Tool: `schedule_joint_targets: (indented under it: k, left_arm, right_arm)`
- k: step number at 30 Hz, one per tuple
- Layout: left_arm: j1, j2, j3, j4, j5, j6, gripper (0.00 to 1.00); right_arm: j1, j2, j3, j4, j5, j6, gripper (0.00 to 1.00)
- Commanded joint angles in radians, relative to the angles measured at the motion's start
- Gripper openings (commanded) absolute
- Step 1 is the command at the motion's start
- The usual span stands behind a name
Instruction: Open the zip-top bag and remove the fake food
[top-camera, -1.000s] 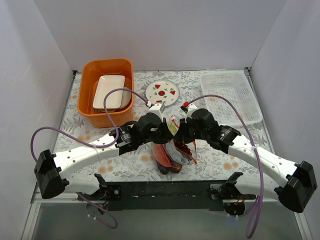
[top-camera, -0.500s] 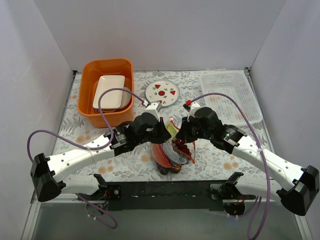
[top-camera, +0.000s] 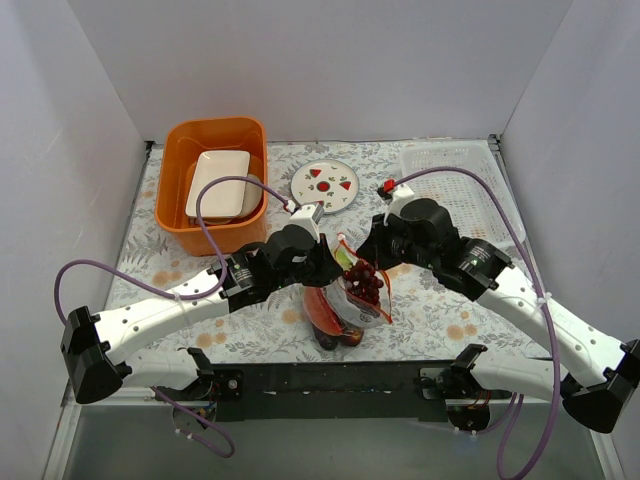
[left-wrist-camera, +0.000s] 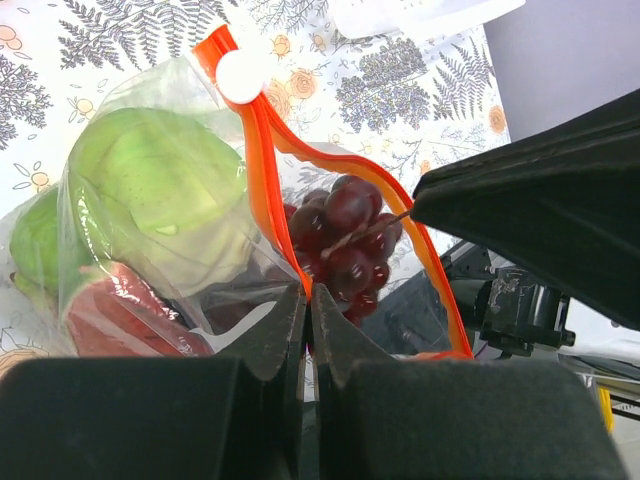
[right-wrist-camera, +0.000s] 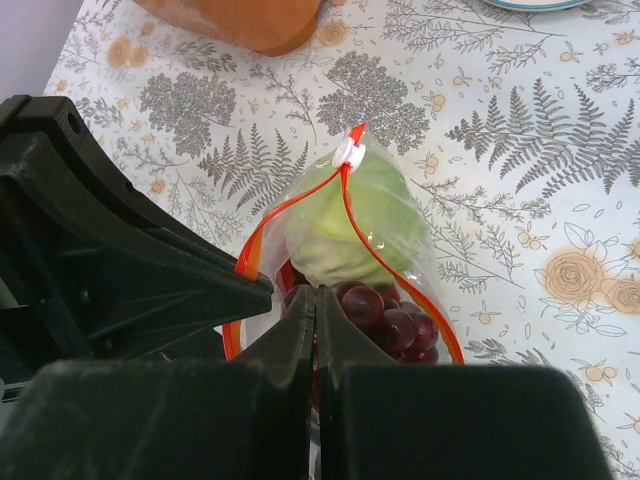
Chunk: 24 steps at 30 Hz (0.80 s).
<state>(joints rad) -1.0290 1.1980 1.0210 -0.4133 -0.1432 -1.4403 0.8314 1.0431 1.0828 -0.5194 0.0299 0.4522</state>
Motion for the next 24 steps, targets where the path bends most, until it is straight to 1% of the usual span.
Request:
schedule_joint_targets:
  k: [1, 6, 12, 17, 24]
  left_arm:
    - [0.004, -0.029, -0.002, 0.025, -0.019, -0.009, 0.00]
    - [0.004, -0.034, -0.006, 0.034, -0.018, -0.014, 0.00]
    - [0.010, -0.006, -0.007, 0.039, -0.015, -0.026, 0.00]
    - [0.023, 0.023, -0.002, 0.064, -0.001, -0.037, 0.00]
    - [0.067, 0.054, -0.019, 0.087, 0.031, -0.057, 0.00]
  right_arm:
    - [0.000, -0.018, 0.084, -0.008, 0.048, -0.017, 0.01]
    - [0.000, -0.022, 0.144, -0.045, 0.103, -0.021, 0.01]
    - [0.002, -0.005, 0.233, -0.056, 0.102, -0.026, 0.01]
    - [0.000, 0.021, 0.293, -0.068, 0.142, -0.030, 0.01]
    - [0.000, 0.081, 0.440, -0.113, 0.194, -0.049, 0.01]
